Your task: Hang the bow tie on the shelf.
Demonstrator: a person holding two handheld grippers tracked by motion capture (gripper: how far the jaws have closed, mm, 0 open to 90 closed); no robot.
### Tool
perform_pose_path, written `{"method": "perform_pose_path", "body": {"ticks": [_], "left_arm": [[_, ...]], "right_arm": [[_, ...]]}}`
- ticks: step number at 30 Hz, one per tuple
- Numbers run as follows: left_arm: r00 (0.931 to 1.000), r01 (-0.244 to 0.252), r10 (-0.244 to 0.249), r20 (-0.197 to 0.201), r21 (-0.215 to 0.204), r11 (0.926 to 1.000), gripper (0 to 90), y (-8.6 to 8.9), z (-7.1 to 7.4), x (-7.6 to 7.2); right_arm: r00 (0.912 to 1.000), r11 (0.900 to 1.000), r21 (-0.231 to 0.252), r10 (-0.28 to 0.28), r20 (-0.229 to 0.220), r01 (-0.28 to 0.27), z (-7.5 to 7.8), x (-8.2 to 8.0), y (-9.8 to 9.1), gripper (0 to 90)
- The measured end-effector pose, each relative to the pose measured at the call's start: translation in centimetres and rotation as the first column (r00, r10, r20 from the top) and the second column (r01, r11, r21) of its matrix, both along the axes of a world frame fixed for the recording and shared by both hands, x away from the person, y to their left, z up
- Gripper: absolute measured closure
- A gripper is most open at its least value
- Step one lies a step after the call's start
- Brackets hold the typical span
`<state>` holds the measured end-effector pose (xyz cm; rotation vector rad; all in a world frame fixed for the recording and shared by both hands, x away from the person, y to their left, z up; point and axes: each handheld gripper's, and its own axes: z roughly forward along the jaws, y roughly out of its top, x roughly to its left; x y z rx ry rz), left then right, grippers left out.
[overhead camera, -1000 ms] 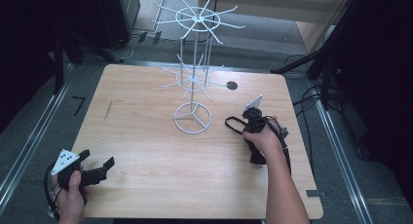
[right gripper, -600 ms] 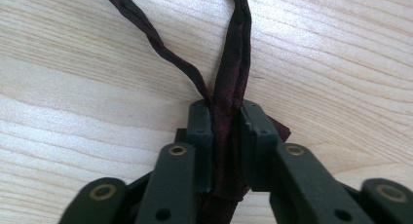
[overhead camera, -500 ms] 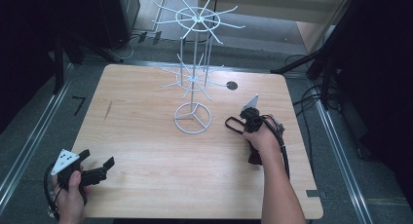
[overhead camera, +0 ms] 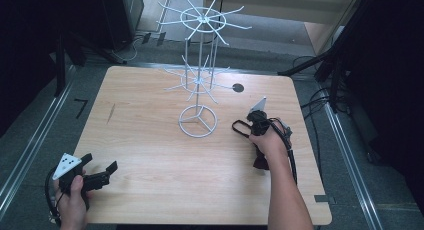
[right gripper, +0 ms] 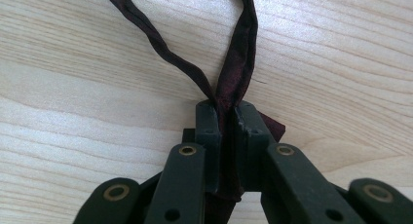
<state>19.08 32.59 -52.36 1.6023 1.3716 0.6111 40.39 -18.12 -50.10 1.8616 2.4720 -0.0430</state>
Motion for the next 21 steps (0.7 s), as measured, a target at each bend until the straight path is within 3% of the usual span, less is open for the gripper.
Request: {"method": "perform_pose_path", "body": {"ticks": [8,15,21], "left_arm": [[1.0000,0.001,-0.001,0.000,0.000,1.0000,0.4,0.0,0.0,0.0],[1.0000,-0.001,0.001,0.001,0.003,1.0000,0.4,0.0,0.0,0.0],[1.0000,0.000,0.000,0.000,0.004,1.0000,0.4,0.0,0.0,0.0]], "right_arm": [[0.9999,0.9999,0.010,-0.011,0.009,0.011,0.3,0.0,-0.5,83.5],[0.9978,0.9984,0.037,-0.044,0.050,0.042,1.7,-0.2,-1.6,83.4],[0.9964,0.9994,0.026,-0.024,0.081,0.022,3.3,-0.2,-1.9,83.4]]}}
